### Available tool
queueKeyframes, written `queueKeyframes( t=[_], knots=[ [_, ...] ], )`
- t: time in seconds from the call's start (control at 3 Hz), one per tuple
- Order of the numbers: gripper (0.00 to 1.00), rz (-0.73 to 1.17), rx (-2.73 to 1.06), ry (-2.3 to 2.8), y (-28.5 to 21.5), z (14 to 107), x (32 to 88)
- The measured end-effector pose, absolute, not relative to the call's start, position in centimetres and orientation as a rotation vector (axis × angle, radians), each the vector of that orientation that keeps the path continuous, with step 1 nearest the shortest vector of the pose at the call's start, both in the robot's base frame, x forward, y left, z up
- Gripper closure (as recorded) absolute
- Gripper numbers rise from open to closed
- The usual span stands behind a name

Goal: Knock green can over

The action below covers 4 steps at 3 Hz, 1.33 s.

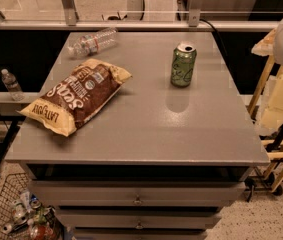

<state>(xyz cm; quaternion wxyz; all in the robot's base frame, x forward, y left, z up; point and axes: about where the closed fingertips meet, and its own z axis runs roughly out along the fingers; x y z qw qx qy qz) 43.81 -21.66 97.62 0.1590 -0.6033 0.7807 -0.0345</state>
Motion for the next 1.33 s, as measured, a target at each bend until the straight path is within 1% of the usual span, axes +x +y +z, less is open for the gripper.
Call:
queueKeyframes(
  t=[0.33, 0.67, 1.33],
  knots=[
    [0.0, -0.099, -1.724, 2.232, -21.7, 97.6, 43.8],
    [0.0, -0.03, -1.616, 2.251, -22.6, 96.1, 45.6],
    [0.0, 0.217, -1.22, 2.203, -25.4, 90.8, 55.2]
  ],
)
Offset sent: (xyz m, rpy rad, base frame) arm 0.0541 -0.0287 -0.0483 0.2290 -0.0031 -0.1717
